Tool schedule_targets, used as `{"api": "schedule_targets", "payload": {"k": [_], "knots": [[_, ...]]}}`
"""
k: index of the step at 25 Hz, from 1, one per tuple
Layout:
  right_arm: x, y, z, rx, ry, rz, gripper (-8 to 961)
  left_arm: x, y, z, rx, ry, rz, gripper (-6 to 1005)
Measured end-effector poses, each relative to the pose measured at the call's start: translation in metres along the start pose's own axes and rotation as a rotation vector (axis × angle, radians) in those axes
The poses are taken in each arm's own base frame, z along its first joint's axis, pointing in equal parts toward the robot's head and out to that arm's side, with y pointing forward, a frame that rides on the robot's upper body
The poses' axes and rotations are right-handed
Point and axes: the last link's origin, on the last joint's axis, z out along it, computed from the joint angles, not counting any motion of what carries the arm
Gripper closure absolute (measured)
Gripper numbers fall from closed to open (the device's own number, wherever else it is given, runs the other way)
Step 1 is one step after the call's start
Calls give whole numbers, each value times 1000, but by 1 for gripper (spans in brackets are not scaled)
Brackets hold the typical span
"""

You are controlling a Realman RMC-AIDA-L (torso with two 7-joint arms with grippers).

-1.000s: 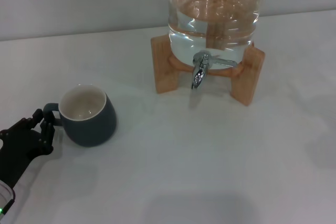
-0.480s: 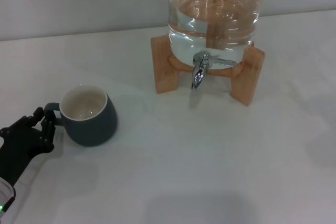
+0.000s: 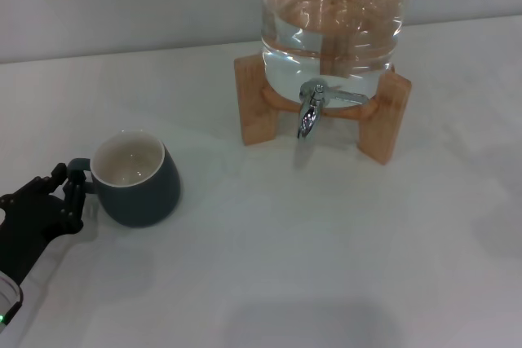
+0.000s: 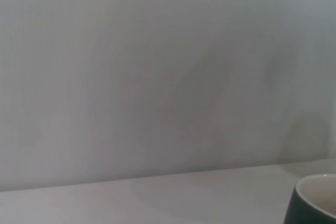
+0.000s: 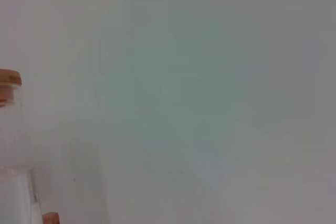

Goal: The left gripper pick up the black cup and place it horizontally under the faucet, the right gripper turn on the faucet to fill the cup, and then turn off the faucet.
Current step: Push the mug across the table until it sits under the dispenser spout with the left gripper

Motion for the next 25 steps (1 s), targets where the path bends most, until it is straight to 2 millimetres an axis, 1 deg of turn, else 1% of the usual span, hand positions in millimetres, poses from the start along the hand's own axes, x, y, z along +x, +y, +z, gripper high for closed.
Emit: {"api": "schedule_targets", "payload": {"k": [7, 13, 25], "knots": [[0, 0, 0, 1, -1, -1, 98, 0, 2, 1, -11, -3, 5, 797], [0, 1, 0, -1, -3, -1, 98, -1, 3, 1, -19, -6, 9, 849], [1, 0, 0, 3, -1, -5, 98, 3, 7, 3, -38, 10, 13, 860]]}}
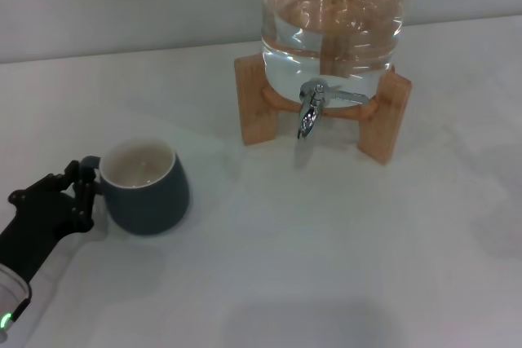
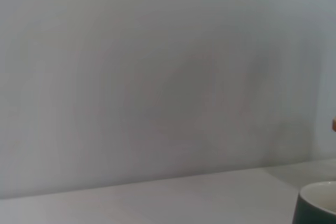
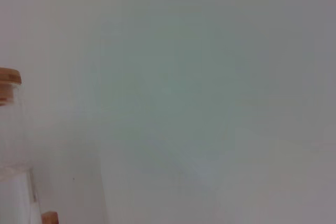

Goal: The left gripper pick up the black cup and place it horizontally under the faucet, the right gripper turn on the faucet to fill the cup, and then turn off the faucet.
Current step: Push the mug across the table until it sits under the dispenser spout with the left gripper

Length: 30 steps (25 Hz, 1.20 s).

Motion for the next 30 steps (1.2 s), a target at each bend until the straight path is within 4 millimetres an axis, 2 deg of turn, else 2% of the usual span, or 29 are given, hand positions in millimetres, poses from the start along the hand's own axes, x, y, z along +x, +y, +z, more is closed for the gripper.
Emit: {"api": "schedule_targets", "payload": {"k": [11, 20, 30], "knots": [[2, 1, 0, -2, 3, 7, 98, 11, 13, 19, -79, 11, 32, 862], [4, 4, 2, -20, 10, 9, 98, 15, 31, 40, -143, -24, 49, 863], [7, 8, 7, -33, 11, 15, 98, 16, 55, 54, -224, -53, 69, 862]]}}
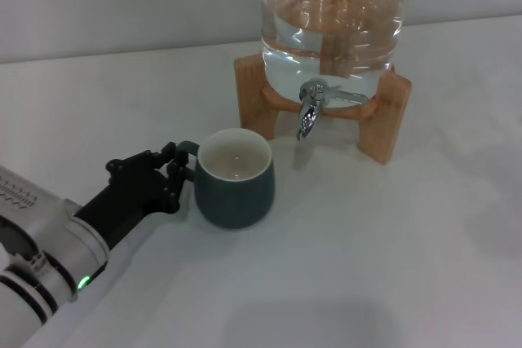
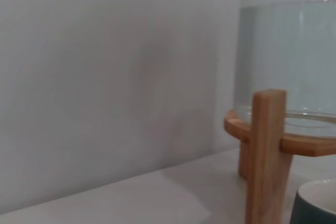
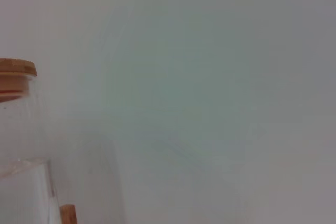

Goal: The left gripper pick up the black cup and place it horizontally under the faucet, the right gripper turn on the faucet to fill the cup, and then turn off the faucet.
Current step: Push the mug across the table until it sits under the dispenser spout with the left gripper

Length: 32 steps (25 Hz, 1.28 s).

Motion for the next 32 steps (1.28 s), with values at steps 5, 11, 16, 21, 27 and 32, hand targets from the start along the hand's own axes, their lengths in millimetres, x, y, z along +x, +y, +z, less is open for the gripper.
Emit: {"api": "schedule_targets", "payload": {"k": [5, 11, 16, 21, 27, 32], "knots": [[2, 1, 1, -6, 1, 5, 98, 2, 9, 5, -41, -4, 13, 862], [2, 3, 1, -14, -1, 3, 99, 4, 20, 9, -90, -4, 32, 863], [2, 4, 0, -20, -4, 1, 99, 7, 21, 13, -100, -4, 37, 863], [2, 4, 0, -20, -4, 1, 99, 10, 19, 25, -92, -47, 50, 863], [4, 4, 0, -18, -3, 8, 99, 14, 20, 32, -90, -54, 53, 864], [5, 5, 1, -18, -2, 6, 99, 19, 21, 37, -101, -46, 62, 867]]}}
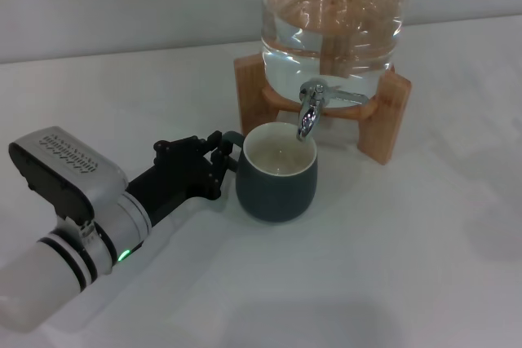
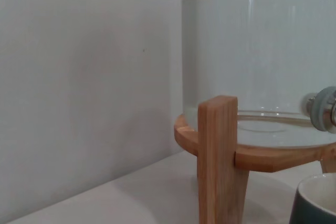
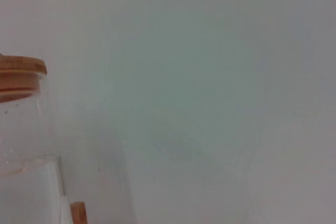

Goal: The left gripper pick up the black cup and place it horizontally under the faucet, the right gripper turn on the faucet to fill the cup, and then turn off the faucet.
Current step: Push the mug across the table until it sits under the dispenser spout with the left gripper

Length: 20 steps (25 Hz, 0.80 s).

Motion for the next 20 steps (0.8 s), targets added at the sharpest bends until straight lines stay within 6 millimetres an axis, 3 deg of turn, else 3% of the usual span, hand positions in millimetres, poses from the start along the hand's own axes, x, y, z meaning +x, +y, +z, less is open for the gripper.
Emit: {"api": "schedule_targets", "payload": {"k": [20], "knots": [[1, 2, 1, -5, -5, 4, 98, 11, 19, 11, -73, 26, 21, 869]]}}
